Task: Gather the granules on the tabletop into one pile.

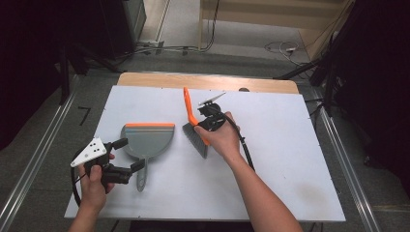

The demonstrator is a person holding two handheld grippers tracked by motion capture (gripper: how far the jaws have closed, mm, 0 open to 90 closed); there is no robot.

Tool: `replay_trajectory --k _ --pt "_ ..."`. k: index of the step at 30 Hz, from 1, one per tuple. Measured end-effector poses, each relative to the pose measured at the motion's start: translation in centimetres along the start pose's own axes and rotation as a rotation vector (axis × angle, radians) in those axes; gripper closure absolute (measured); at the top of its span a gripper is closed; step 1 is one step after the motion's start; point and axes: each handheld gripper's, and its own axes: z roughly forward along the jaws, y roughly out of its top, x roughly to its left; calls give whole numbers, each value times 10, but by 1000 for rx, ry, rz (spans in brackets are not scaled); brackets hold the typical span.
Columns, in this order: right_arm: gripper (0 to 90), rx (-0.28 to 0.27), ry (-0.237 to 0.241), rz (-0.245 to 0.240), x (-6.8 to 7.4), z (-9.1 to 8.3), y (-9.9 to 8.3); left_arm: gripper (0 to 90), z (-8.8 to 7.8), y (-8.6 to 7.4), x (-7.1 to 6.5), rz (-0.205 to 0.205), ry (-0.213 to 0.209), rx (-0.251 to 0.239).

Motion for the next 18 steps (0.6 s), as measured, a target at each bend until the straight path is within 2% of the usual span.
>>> replay_trajectory --k 12,18 --pt "685 -14 -52 70 -33 -14 -13 0 1 0 -1 3 -2 3" --pt "683 -23 -60 104 -45 -19 -19 0 2 0 -2 1 -4 5"
